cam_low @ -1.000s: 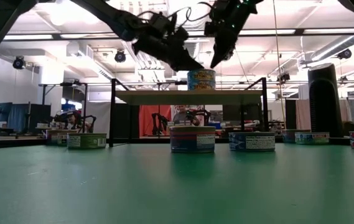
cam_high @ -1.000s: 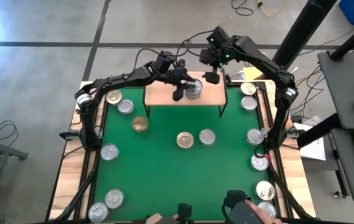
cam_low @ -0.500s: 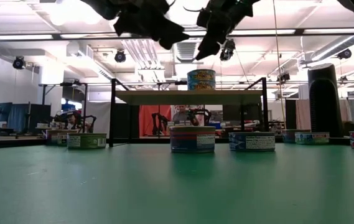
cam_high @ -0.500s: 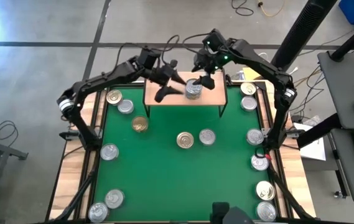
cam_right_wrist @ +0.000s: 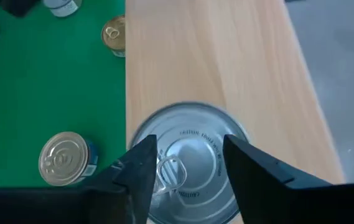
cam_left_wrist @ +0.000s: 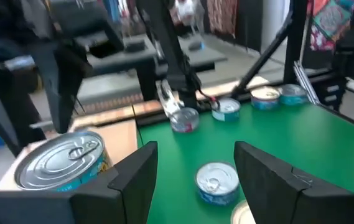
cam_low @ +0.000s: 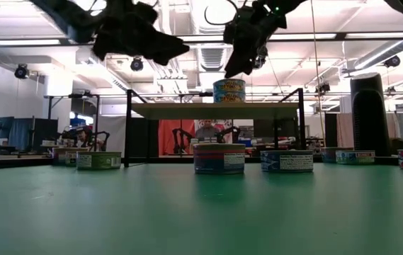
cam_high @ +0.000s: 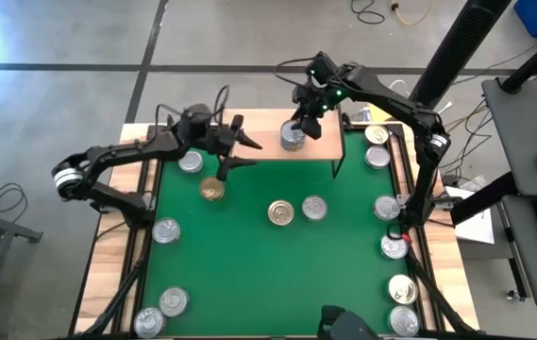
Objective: Stack canned seafood by type on shelf
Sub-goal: Stack the green blue tuna can on top of the green blue tuna can on the shelf
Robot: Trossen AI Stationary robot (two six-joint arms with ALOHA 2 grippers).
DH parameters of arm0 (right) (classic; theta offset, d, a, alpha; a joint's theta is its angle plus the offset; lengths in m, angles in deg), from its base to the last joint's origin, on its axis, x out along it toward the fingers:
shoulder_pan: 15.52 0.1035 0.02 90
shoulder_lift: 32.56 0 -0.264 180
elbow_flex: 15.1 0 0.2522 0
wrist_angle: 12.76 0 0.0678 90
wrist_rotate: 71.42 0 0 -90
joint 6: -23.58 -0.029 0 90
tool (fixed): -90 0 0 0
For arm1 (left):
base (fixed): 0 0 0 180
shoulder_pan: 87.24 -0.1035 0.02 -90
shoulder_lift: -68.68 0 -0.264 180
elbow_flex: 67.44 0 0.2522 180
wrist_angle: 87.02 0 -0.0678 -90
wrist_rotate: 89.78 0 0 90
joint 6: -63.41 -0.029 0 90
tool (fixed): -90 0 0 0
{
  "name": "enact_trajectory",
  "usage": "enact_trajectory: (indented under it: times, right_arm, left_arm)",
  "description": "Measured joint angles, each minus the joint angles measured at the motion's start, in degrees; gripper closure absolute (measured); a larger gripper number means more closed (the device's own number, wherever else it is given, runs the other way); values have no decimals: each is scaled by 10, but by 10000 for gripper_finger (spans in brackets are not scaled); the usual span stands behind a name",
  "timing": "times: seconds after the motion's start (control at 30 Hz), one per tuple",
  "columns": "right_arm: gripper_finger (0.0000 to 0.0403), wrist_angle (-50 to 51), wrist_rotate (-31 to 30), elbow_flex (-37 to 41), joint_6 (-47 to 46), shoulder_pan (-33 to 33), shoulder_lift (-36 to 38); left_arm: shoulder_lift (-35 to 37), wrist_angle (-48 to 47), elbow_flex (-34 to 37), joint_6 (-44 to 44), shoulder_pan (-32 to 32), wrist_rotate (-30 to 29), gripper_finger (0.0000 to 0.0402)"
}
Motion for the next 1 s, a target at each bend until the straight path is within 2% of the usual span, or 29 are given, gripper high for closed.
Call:
enact_trajectory:
  times: [0.17,0.33,0.5,0.6,0.83,1.0]
  right_arm:
    - [261,-15,-1,30,-26,5,0]
    - [285,-30,-6,52,-30,20,0]
    - [310,-17,-99,46,-41,29,2]
    - [325,2,-147,39,-39,28,3]
    - [348,40,-168,38,66,6,4]
    - [348,51,-211,39,118,-25,5]
  left_arm:
    - [26,141,79,38,0,-8,203]
    - [44,144,105,45,0,-26,203]
    - [49,140,116,46,-1,-61,203]
    - [48,138,119,45,-1,-61,203]
    - [48,129,130,45,-1,-61,203]
    - [48,130,151,46,1,-61,203]
